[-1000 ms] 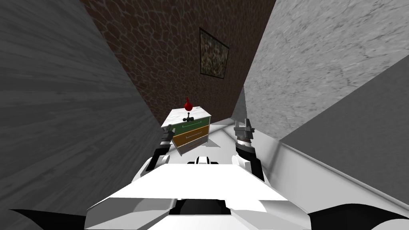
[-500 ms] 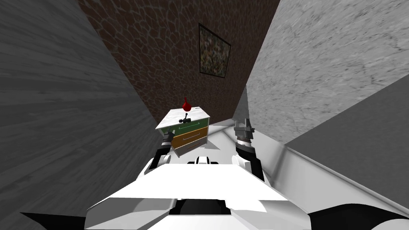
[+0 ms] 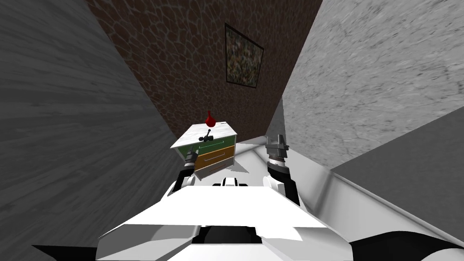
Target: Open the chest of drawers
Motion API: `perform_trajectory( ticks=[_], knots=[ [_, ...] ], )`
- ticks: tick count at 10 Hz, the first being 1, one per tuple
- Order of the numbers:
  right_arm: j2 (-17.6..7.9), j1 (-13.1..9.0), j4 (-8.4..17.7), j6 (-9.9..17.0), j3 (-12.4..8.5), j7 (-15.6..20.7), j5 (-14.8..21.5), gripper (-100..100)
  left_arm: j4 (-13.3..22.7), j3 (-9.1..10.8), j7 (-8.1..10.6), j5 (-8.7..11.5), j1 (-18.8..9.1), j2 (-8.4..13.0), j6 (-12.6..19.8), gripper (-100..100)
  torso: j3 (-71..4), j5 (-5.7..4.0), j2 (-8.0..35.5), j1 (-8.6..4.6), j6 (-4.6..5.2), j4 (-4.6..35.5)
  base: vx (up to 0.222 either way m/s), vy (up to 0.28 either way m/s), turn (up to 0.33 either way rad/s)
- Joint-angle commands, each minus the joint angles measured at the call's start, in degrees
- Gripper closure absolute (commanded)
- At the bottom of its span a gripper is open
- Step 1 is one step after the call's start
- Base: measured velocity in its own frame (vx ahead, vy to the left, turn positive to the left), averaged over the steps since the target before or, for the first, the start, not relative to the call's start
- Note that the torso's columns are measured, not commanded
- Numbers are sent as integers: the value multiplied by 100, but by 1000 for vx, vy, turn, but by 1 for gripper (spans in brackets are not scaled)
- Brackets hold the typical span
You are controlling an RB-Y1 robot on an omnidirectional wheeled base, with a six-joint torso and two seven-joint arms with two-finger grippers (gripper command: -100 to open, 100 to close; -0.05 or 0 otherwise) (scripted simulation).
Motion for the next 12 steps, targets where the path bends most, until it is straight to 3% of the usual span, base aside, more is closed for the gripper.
perform_trajectory(
  ticks=[1, 5, 7, 9, 11, 12],
  knots=[
    [0, 0, 0, 0, 0, 0, 0, 0, 339, 73, 3, 104, -121, -91, -52, -100, 3, -3, 4, -8, 0, 2, 82, -127, 69],
    [0, -1, 0, 0, 0, 0, 0, 0, 837, 171, 24, 239, -292, -199, -166, -100, 5, 2, 8, 8, 0, 2, 65, -78, 47],
    [0, -1, 0, 0, 0, 0, 0, 0, 1074, 218, 34, 303, -372, -371, -219, -100, 4, 0, 6, 0, 0, 2, 52, -81, 45],
    [0, -1, 0, 0, 0, 0, 0, 0, 1063, 217, 26, 301, -375, -392, -201, -100, 1, 1, 2, 6, 0, 1, 38, -44, 19],
    [-1, -1, 0, 0, -1, 0, 0, 0, 915, 268, 24, 326, -447, -342, 25, -100, 3, 5, 2, 19, 0, 2, 55, 5, 4],
    [-1, -1, 0, 0, -1, 0, 0, 0, 986, 257, 19, 319, -449, -360, -60, -100, -2, 4, -3, 14, 0, -1, 27, 9, 0]
  ],
)
